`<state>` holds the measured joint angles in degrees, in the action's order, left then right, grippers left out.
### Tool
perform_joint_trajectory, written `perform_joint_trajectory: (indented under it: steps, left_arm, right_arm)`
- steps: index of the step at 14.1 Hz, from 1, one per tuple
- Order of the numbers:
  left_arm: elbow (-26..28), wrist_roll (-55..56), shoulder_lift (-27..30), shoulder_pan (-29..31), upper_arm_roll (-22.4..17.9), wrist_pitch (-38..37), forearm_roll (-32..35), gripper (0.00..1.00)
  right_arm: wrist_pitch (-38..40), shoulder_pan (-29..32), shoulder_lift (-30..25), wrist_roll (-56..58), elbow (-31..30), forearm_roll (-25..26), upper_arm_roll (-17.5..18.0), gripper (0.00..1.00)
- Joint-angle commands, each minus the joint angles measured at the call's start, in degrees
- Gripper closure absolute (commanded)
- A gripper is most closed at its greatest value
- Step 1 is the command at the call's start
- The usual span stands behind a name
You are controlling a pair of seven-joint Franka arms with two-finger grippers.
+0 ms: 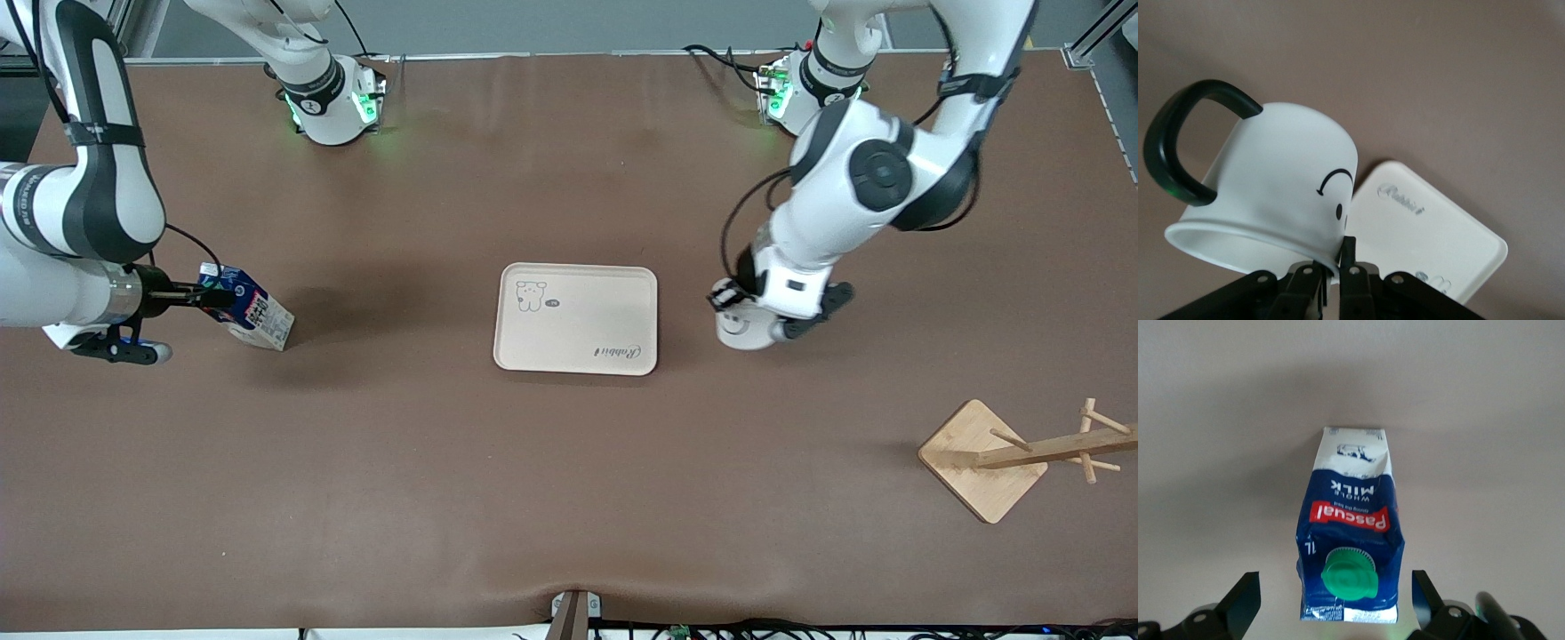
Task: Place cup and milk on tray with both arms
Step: 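Carry the mug to the tray while the right gripper lifts the milk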
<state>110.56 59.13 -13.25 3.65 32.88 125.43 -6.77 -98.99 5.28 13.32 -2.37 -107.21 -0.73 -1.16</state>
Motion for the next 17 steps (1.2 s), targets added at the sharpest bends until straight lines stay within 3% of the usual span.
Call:
perform_joint_trajectory:
  steps: [1, 8, 9, 10, 11, 12, 14, 17]
  left_arm:
    - [-2.7, 2.7, -4.1, -2.3, 0.3, -1.4, -2.6, 1.00]
    - [-6.2, 2.2, -14.5, -6.1, 0.5, -1.4, -13.1, 1.00]
    - [-7.0, 1.8, -15.9, -6.5, 0.5, -1.4, -14.5, 1.00]
    - [-7.8, 1.8, -17.1, -7.3, 0.5, -1.4, -14.7, 1.00]
    - [-8.7, 1.8, -18.1, -7.8, 0.4, -1.4, -14.8, 1.00]
    - [-9.7, 1.8, -19.5, -8.1, 0.4, -1.3, -14.8, 1.00]
    - [-10.6, 1.7, -22.2, -8.3, 0.4, -1.4, -14.7, 1.00]
    - [-10.7, 1.4, -24.4, -8.9, 0.4, -1.2, -14.1, 1.00]
  right_arm:
    - [-1.6, -0.1, -2.9, -1.2, -4.3, -0.3, -0.1, 0.00]
    - [-8.1, 0.1, -4.0, -1.2, -11.3, -0.1, 0.0, 0.00]
    - [-7.9, 0.1, -3.9, -1.2, -11.3, -0.1, 0.0, 0.32]
    - [-7.9, 0.1, -3.7, -1.2, -10.7, -0.1, 0.0, 0.54]
    - [-7.8, 0.2, -3.7, -1.2, -9.8, -0.1, 0.0, 0.73]
    - [-7.4, 0.3, -3.5, -1.2, -8.6, -0.1, -0.1, 0.85]
    - [-6.8, 0.3, -3.3, -1.4, -7.4, -0.1, 0.0, 1.00]
    - [-4.7, 0.4, -2.7, -1.2, -5.1, -0.2, 0.0, 1.00]
